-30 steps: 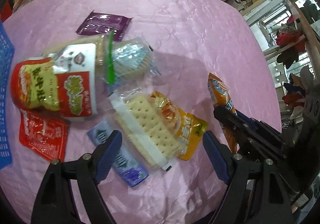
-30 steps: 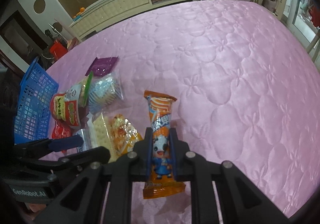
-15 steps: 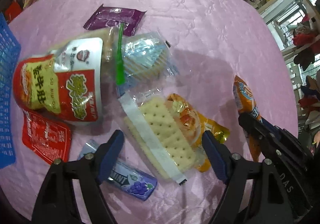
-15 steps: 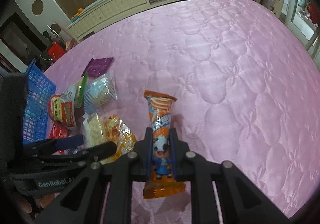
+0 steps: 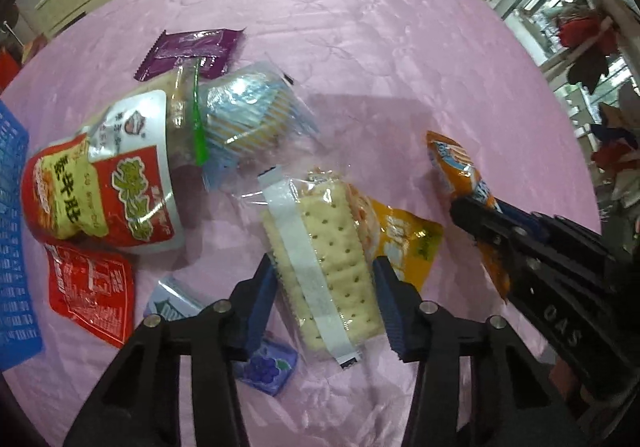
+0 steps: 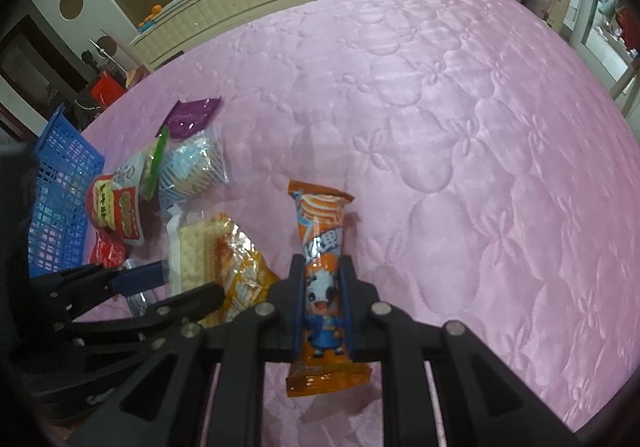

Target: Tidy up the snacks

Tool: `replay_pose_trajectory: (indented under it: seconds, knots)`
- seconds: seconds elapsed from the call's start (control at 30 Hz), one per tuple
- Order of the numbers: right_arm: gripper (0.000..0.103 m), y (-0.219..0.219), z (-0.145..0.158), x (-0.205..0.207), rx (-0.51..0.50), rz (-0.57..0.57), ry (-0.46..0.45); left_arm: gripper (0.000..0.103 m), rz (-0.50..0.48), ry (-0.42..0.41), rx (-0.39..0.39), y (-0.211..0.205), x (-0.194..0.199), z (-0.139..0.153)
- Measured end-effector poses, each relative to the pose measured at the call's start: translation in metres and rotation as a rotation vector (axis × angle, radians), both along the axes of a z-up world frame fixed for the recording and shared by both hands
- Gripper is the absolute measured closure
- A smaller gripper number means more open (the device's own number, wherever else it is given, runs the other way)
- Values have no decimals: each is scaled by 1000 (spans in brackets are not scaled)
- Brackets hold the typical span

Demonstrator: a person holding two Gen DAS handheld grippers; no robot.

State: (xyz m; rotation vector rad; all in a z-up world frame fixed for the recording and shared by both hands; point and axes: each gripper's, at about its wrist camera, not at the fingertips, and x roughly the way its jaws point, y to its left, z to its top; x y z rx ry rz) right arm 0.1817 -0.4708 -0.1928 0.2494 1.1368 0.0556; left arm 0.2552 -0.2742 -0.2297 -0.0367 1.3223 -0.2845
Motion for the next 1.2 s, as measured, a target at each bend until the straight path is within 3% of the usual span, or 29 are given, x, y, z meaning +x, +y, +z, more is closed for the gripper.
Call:
replay_pose_trajectory:
  seconds: [0.2,0.4,0.8,1.2]
  knots:
    - [84,6,11,-8,-9,1,-9,58,-17,-62,-11,4,-14,17]
    - [84,26,41,-19,-8,24,-37,58,-5,-123,-38,26,-33,44]
    - [84,99,119,-27,-74,111,-156,58,52,-247,-81,108,-48,114]
    - [84,195,163,-18,-77,234,-240,58,93,-395,-50,201,-76,177]
